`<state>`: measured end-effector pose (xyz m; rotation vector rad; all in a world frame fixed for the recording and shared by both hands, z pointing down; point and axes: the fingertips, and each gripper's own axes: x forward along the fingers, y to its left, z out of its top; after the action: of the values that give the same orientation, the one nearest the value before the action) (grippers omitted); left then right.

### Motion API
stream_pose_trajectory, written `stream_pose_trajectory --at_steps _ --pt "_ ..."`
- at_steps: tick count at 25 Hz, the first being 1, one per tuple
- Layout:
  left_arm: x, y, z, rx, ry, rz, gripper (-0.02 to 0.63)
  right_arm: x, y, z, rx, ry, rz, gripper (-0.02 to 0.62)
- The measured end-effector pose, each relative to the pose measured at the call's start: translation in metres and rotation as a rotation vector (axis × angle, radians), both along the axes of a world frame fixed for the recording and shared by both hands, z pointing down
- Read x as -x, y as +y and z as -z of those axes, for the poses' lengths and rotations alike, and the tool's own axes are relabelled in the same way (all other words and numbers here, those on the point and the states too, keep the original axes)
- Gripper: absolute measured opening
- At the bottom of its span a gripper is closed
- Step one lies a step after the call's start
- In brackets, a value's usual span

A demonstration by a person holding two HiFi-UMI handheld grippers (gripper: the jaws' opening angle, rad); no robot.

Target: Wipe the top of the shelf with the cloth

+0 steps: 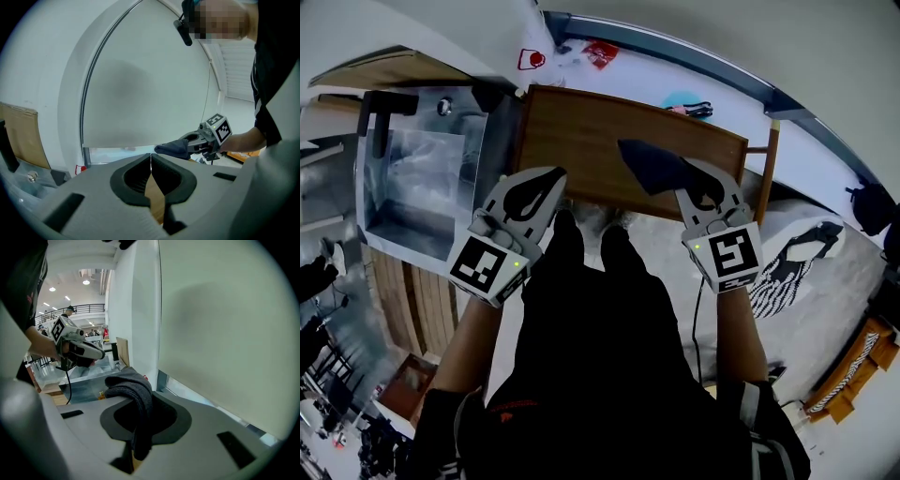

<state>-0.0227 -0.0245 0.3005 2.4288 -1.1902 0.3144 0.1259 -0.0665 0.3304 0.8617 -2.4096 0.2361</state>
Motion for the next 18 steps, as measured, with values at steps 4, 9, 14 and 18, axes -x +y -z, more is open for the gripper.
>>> stream_pose_trajectory --at_steps 4,9,14,18 --pt "0.02 -0.01 -0.005 0.002 0.021 -0.016 0.023 0.028 -0.009 -0.009 0.016 0.003 -0.011 0.04" --pt "0.048 -0.023 -0.018 0.019 0.047 -0.01 0.023 0.062 -0.024 -0.037 0.065 0.015 -0.018 0.04" --pt "0.066 -0.031 -0.032 0.042 0.067 -0.004 0.023 0.087 -0.041 -0.069 0.111 0.041 -0.009 0.04" --pt "0.078 -0.035 -0.044 0.059 0.081 0.005 0.023 0.111 -0.058 -0.09 0.115 0.037 0.004 0.04"
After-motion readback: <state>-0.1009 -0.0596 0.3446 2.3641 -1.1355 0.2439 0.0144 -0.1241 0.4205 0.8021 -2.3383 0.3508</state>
